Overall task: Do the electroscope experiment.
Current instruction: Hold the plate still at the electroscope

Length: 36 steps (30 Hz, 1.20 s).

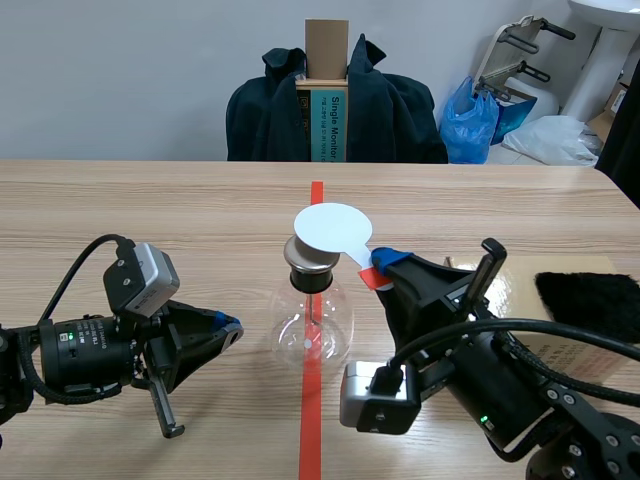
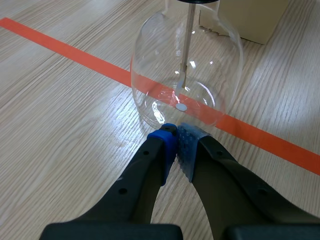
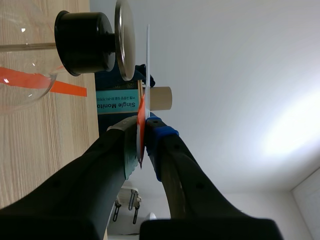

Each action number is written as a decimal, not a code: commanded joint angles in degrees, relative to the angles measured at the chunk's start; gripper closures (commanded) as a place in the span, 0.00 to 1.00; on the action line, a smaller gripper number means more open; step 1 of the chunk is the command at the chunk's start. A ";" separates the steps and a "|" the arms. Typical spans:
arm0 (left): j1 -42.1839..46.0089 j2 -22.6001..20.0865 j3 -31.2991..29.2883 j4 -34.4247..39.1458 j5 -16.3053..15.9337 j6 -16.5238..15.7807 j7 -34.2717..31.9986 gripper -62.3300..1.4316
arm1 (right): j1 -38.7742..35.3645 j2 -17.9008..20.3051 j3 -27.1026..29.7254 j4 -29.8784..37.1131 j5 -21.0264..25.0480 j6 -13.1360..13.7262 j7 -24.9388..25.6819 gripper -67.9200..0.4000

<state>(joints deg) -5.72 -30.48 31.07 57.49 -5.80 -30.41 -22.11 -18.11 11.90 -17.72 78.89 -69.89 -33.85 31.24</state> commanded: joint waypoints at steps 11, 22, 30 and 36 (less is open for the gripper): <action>-0.15 0.31 -0.22 1.31 -0.52 -0.11 -0.79 0.95 | 0.79 0.15 0.17 0.76 0.39 -0.85 -0.20 0.98; -0.15 0.28 -0.22 1.31 -0.52 -0.11 -0.79 0.95 | 0.79 0.15 0.17 0.76 0.39 -0.85 -0.26 0.98; -0.15 0.28 -0.22 1.31 -0.52 -0.11 -0.79 0.95 | 0.79 0.15 0.17 0.76 0.39 -0.87 -3.98 0.98; -0.15 0.28 -0.22 1.31 -0.52 -0.11 -0.79 0.95 | 0.79 0.15 0.17 0.76 0.39 -0.87 -9.86 0.98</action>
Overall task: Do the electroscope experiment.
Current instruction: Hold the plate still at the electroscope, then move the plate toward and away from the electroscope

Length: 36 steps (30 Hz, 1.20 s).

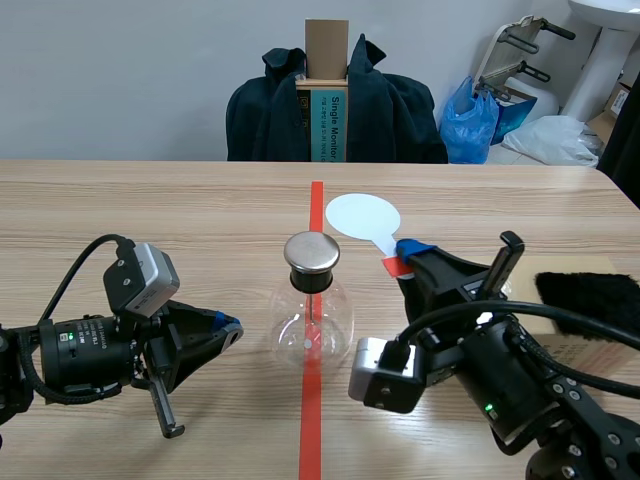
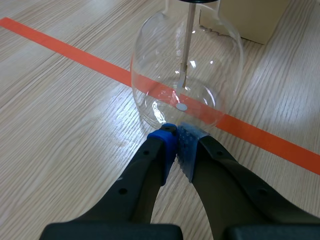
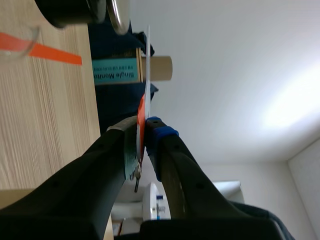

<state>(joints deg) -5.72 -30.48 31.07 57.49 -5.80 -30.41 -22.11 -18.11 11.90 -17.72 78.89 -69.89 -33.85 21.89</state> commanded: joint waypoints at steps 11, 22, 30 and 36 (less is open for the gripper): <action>-0.15 0.28 -0.22 1.31 -0.52 -0.11 -0.79 0.95 | 0.79 0.15 0.17 0.76 0.42 -0.87 -10.56 0.98; -0.15 0.28 -0.22 1.31 -0.52 -0.11 -0.79 0.95 | 0.81 0.15 0.17 0.76 0.39 -0.87 -5.25 0.98; -0.15 0.28 -0.22 1.31 -0.52 -0.11 -0.79 0.95 | 0.81 0.15 0.17 0.76 0.39 -0.87 4.09 0.98; -0.15 0.28 -0.22 1.31 -0.55 -0.11 -0.79 0.95 | 0.81 0.15 0.17 0.76 0.39 -0.87 8.55 0.98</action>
<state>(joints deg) -5.72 -30.48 31.07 57.49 -5.80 -30.41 -22.11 -18.11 11.90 -17.72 78.89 -69.89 -33.85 30.17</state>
